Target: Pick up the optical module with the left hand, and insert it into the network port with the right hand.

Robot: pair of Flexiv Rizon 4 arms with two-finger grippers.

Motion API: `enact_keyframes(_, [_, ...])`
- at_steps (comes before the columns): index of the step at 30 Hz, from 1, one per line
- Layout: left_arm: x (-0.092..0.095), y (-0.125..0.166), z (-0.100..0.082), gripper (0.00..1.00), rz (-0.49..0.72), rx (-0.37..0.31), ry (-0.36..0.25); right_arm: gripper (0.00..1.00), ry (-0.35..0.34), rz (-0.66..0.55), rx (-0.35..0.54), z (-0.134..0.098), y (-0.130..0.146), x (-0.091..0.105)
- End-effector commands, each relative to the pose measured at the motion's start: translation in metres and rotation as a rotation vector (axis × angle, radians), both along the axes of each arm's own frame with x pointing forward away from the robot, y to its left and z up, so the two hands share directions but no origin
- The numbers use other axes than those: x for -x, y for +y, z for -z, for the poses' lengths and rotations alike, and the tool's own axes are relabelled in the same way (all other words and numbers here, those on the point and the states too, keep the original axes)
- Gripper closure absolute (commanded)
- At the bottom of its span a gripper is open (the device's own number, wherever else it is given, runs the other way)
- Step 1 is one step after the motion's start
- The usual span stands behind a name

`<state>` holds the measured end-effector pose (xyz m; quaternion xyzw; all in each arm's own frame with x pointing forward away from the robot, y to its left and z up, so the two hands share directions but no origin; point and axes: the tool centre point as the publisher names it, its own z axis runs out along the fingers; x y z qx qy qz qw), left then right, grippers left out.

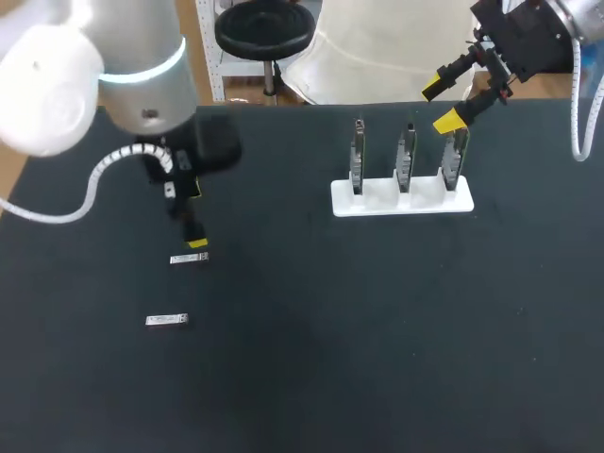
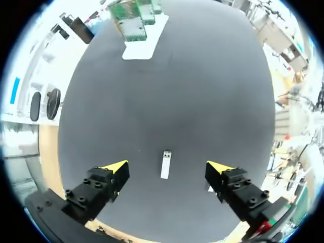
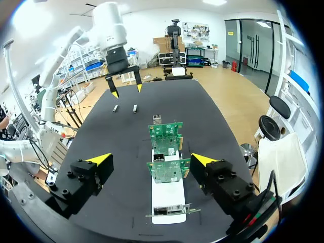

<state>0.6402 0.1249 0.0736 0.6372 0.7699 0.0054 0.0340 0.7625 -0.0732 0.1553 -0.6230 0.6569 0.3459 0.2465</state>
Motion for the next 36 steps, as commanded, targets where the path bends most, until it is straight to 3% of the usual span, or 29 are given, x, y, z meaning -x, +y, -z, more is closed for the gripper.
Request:
enact_keyframes(1, [0.006,0.008,0.018,0.0,-0.006,-0.011,-0.021,0.0,-0.003,0.003,0.0,0.0,0.0,0.002])
enact_keyframes(15, [-0.008,0.024,0.048,0.0,-0.044,-0.015,0.07,0.0,-0.003,0.003,0.0,0.0,0.0,0.002])
enact_keyframes(23, [0.002,0.025,0.058,0.0,0.006,-0.021,0.038,0.0,-0.003,0.003,0.0,0.0,0.0,0.002])
enact_keyframes(34, [0.005,0.03,0.068,0.0,0.0,-0.006,0.047,0.0,-0.003,0.003,0.0,0.0,0.0,0.002])
enact_keyframes(36, [0.006,0.03,0.071,0.0,0.009,-0.036,0.033,0.0,-0.003,0.003,0.0,0.0,0.0,0.002])
